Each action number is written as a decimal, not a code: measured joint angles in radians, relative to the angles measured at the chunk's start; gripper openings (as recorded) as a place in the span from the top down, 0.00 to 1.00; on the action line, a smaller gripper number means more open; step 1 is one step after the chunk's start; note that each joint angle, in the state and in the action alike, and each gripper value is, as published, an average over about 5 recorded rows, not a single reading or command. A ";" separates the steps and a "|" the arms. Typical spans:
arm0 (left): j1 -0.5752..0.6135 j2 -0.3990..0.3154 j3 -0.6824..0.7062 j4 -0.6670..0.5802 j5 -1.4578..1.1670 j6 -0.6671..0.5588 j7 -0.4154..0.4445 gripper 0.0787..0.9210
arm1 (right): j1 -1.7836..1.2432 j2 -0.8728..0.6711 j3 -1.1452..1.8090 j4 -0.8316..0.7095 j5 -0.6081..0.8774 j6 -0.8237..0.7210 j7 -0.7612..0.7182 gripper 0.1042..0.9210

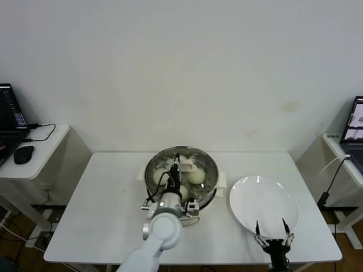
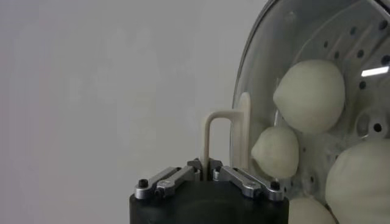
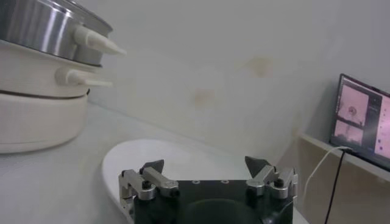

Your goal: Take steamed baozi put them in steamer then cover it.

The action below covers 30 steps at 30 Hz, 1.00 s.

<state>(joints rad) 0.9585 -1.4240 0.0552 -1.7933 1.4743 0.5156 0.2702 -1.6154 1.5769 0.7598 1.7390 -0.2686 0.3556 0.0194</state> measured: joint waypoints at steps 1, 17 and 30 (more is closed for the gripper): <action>0.002 0.002 0.000 -0.003 -0.001 0.001 -0.001 0.75 | 0.000 0.000 0.000 0.000 0.000 0.000 0.000 0.12; 0.162 0.106 -0.060 -0.227 -0.207 -0.024 -0.103 0.21 | -0.009 -0.001 -0.011 0.001 -0.011 -0.003 -0.002 0.12; 0.534 0.208 -0.338 -0.381 -1.011 -0.370 -0.408 0.12 | -0.051 -0.026 -0.040 0.047 0.027 -0.012 -0.011 0.12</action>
<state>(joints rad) 1.4929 -1.2158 -0.2832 -2.1743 0.4628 0.1452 -0.1377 -1.6667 1.5513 0.7201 1.7855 -0.2420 0.3439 0.0083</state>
